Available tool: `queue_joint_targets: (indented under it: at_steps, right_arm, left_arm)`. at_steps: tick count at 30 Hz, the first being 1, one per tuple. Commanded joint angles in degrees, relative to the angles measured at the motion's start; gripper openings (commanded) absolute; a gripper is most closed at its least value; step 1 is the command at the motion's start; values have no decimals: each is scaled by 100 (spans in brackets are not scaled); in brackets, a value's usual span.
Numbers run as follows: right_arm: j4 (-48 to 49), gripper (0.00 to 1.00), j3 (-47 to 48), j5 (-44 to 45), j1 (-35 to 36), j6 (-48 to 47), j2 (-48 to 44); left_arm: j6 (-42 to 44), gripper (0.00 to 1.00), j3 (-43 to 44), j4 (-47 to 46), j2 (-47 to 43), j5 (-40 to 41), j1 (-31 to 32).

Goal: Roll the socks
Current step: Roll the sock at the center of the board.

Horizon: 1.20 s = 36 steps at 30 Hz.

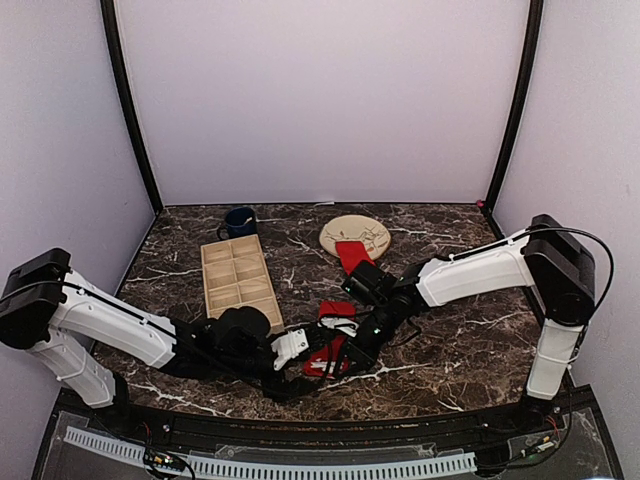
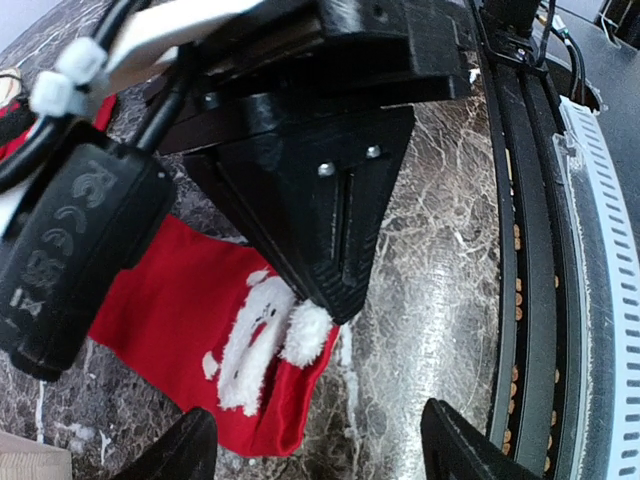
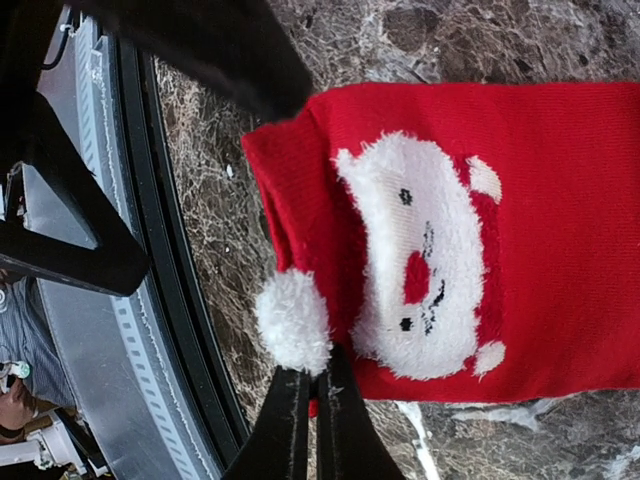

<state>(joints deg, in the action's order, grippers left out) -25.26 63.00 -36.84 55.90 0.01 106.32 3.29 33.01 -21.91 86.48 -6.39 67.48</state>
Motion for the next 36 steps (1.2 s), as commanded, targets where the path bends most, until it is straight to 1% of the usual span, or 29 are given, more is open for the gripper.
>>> queue_joint_targets:
  at_steps: [1, 3, 6, 9, 12, 15, 17, 24, 28, 32, 36]
  right_arm:
    - [-53, 0, 133, -131, -49, 17, 82]
    - [-63, 0, 133, -127, -49, 16, 86]
    - [-76, 0, 133, -113, -53, 24, 90]
    - [-91, 0, 142, -113, -53, 18, 99]
    - [-110, 0, 159, -113, -53, 8, 105]
    - [-118, 0, 160, -115, -53, 4, 108]
    - [-116, 0, 160, -115, -53, 0, 110]
    - [-146, 0, 168, -157, -53, -1, 104]
    - [-162, 0, 169, -152, -53, -1, 95]
    - [-181, 0, 186, -137, -53, -10, 104]
    - [-195, 0, 188, -136, -51, -19, 101]
  left_arm:
    - [329, 70, 190, 143, 117, 16, 101]
    - [396, 66, 229, 156, 193, 62, 119]
    - [495, 62, 272, 169, 252, 90, 140]
    - [576, 56, 337, 209, 328, 136, 158]
    - [621, 53, 372, 215, 391, 211, 169]
    - [643, 47, 400, 184, 444, 235, 177]
    - [646, 45, 420, 181, 483, 257, 177]
    - [670, 41, 452, 170, 646, 318, 177]
    - [685, 36, 453, 126, 659, 369, 177]
    - [708, 27, 470, 115, 689, 392, 177]
    - [708, 24, 476, 114, 694, 362, 178]
